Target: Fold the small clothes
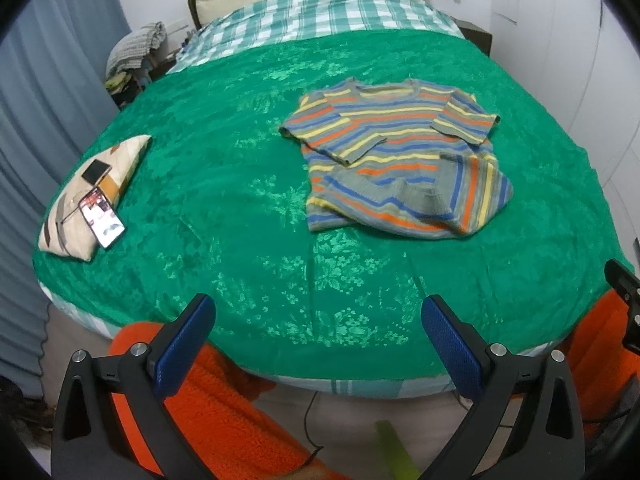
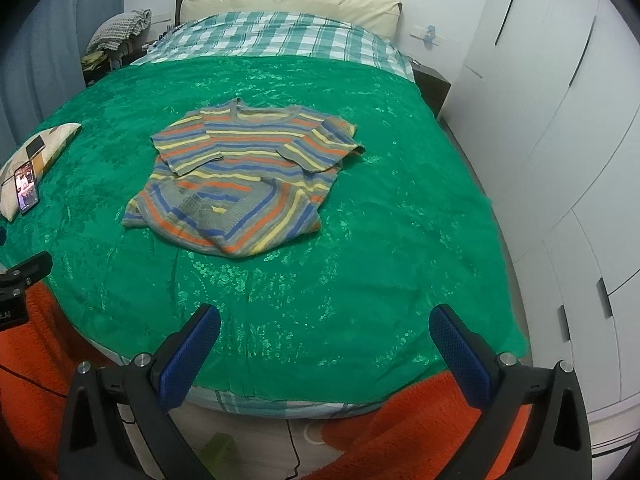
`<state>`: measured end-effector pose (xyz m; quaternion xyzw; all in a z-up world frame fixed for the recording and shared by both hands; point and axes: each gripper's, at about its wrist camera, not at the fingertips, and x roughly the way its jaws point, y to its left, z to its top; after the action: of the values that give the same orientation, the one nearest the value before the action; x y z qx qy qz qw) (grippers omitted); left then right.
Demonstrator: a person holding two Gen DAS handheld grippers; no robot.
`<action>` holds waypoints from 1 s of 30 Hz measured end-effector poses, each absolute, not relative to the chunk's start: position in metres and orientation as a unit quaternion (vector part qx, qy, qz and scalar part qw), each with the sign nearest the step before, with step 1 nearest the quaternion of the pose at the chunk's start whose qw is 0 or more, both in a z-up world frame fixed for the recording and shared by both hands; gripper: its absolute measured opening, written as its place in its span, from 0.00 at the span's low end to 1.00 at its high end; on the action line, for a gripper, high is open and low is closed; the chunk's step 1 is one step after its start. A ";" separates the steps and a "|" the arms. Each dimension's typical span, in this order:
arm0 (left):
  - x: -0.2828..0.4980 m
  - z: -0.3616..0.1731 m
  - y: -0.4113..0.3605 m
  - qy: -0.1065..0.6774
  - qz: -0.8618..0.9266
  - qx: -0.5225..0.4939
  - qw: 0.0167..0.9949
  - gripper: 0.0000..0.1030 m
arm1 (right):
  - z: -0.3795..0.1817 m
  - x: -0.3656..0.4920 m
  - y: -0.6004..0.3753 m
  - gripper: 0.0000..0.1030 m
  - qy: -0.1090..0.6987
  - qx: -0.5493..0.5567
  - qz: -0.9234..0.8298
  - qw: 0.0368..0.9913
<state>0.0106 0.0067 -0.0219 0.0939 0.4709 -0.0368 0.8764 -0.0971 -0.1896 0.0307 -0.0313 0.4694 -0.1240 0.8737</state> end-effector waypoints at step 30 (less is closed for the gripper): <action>0.009 -0.030 0.004 0.479 -0.044 0.100 0.871 1.00 | 0.028 -0.099 -0.194 1.00 0.474 -0.028 -0.130 0.870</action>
<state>0.0092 0.0041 -0.0296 0.1003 0.4790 -0.0443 0.8709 -0.0990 -0.1941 0.0276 -0.0277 0.4738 -0.1305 0.8705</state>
